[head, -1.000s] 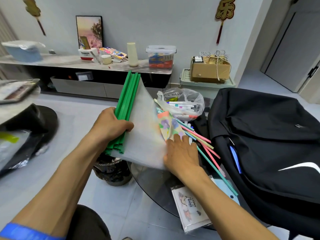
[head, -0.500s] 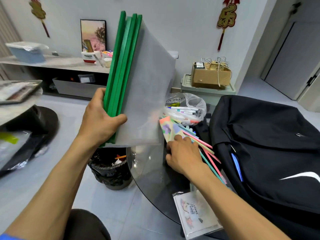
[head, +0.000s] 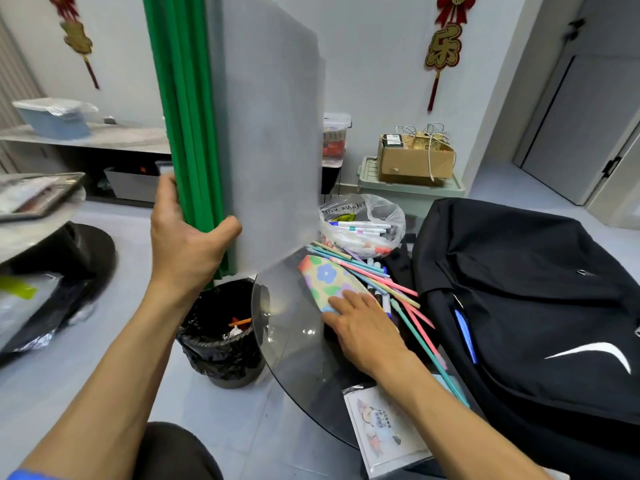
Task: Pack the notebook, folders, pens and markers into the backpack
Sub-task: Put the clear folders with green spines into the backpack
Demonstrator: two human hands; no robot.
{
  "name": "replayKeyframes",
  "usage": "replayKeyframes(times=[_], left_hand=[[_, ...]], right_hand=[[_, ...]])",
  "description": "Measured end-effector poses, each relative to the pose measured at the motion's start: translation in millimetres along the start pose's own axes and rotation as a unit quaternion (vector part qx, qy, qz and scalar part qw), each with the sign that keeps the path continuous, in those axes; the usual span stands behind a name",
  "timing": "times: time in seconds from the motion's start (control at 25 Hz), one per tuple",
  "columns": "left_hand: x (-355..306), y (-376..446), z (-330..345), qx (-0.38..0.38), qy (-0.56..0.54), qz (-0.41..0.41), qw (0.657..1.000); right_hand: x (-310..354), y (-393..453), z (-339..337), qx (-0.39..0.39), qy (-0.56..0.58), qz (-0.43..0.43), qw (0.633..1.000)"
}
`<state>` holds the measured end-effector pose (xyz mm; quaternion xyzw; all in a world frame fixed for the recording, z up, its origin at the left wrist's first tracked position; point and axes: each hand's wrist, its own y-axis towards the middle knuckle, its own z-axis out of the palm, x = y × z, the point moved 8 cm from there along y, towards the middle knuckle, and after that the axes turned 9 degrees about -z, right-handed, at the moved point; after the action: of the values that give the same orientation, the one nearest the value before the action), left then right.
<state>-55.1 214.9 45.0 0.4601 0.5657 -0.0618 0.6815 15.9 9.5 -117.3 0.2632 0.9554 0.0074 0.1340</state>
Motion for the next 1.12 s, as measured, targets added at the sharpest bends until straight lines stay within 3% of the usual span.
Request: replayKeyframes(times=[0.08,0.12,0.16,0.2,0.24,0.32,0.36,0.4,0.48,0.56,0.6,0.76,0.92,1.12], left_hand=[[4,-6,16,0.037,-0.053,-0.019,0.998],[5,-11,26,0.063,-0.066,-0.024,0.996],[7,-16,34,0.089,-0.074,-0.027,0.993],[8,-19,41,0.114,-0.084,-0.032,0.989],[10,-23,47,0.137,-0.100,-0.041,0.985],[14,-28,56,0.176,-0.143,-0.065,0.972],[15,-31,60,0.196,-0.165,-0.078,0.963],[16,-36,65,0.217,-0.186,-0.094,0.954],[18,-46,73,0.257,-0.207,-0.124,0.936],[22,-57,79,0.286,-0.205,-0.144,0.925],[22,-61,80,0.298,-0.205,-0.149,0.920],[20,-68,84,0.315,-0.250,-0.166,0.900],[23,-69,87,0.305,-0.271,-0.201,0.891],[17,-73,93,0.331,-0.268,-0.199,0.883]], right_hand=[[-1,-6,-21,-0.125,0.076,0.033,0.989],[-10,-17,-36,-0.223,0.150,0.080,0.960],[-26,-34,-50,-0.323,0.236,0.151,0.904],[-48,-53,-60,-0.407,0.334,0.223,0.820],[-68,-67,-62,-0.442,0.438,0.280,0.730],[-100,-72,-60,-0.399,0.636,0.309,0.584],[-111,-71,-64,-0.372,0.700,0.288,0.538],[-118,-71,-69,-0.347,0.737,0.261,0.519],[-122,-72,-81,-0.324,0.743,0.214,0.545],[-128,-78,-81,-0.323,0.689,0.230,0.606],[-132,-84,-76,-0.325,0.677,0.252,0.610],[-125,-90,-52,-0.253,0.778,0.219,0.531],[-132,-85,-59,-0.303,0.738,0.226,0.559],[-119,-76,-60,-0.247,0.807,0.178,0.507]])
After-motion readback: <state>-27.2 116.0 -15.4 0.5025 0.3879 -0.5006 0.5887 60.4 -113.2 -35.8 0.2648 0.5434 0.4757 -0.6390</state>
